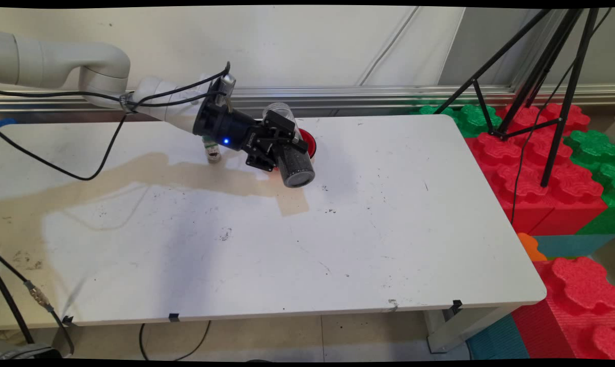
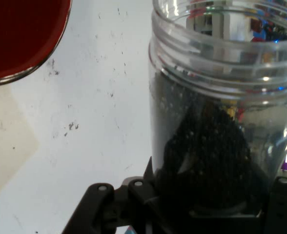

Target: Pour the black seasoning powder in the red bowl

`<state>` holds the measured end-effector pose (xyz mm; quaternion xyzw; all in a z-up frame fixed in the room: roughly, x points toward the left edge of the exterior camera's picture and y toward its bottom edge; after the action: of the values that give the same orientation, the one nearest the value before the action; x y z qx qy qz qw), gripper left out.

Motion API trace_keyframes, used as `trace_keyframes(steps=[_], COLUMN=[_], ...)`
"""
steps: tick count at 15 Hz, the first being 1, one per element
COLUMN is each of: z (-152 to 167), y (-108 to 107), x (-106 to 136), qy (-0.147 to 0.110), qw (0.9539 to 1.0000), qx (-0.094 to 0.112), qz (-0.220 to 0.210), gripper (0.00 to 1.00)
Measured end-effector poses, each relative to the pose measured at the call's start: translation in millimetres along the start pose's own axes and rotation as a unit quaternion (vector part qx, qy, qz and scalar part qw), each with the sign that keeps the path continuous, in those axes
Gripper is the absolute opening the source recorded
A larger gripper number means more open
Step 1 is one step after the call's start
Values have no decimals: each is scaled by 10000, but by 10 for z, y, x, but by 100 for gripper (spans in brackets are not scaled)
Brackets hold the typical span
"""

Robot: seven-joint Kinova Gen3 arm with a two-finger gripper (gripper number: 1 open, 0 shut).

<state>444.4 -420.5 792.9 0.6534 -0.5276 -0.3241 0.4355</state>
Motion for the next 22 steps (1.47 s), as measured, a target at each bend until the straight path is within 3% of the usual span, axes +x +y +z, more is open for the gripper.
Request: trace_keyframes(steps=[11,22], z=[65,18], y=[-67,-29], x=[212,397], qy=[-309,-556], qw=[9969,9889], qx=[-210,-462], qz=[-690,-1296], gripper=[0,0])
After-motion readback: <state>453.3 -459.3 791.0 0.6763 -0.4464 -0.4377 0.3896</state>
